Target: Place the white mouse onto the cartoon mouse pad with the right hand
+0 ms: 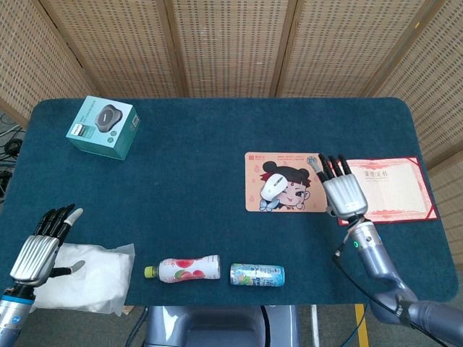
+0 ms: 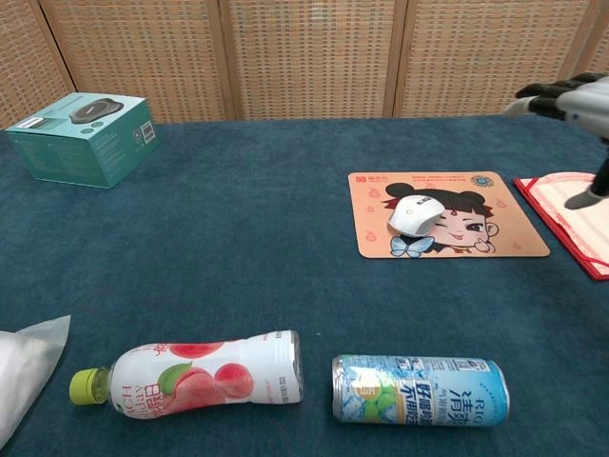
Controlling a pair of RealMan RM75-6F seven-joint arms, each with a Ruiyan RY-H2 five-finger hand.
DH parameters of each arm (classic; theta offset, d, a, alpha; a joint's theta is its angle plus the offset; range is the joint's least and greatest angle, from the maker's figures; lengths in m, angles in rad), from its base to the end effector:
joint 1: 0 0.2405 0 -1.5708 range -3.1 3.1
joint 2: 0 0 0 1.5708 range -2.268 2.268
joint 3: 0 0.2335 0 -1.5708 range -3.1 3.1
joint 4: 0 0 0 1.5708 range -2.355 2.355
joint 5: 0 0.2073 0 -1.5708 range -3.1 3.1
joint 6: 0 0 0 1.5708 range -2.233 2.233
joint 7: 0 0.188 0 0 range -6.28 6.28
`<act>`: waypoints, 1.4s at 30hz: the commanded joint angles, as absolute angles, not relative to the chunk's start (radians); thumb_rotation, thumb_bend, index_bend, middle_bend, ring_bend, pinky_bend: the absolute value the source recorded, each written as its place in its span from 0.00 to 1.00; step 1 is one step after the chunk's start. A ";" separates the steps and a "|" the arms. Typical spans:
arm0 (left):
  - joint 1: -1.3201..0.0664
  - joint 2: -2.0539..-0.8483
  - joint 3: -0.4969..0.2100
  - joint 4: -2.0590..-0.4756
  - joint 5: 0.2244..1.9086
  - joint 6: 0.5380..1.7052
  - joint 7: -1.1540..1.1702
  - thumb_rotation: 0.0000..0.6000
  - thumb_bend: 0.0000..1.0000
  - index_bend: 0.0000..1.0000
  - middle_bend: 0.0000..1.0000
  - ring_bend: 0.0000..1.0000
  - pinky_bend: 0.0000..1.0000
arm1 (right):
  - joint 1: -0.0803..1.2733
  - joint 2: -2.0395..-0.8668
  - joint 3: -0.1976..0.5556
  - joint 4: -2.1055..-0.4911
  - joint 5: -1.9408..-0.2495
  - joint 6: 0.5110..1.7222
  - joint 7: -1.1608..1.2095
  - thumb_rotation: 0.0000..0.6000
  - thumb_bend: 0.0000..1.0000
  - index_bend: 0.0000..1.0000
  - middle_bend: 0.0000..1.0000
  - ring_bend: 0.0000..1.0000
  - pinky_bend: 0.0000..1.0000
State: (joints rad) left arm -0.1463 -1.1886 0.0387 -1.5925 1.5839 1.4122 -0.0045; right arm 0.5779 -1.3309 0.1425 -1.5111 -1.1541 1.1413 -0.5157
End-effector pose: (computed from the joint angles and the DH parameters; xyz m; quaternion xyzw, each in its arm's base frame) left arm -0.2717 0.2183 0.0985 -0.6527 -0.4097 -0.3847 0.5081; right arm -0.2046 -0.3658 0.0679 0.7150 -0.2723 0.2932 0.5733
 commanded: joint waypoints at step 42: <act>-0.137 -1.232 0.013 -1.562 1.558 1.434 0.050 1.00 0.14 0.00 0.00 0.00 0.00 | 0.160 -1.266 0.020 -1.520 -1.336 1.476 -0.100 1.00 0.00 0.00 0.00 0.00 0.00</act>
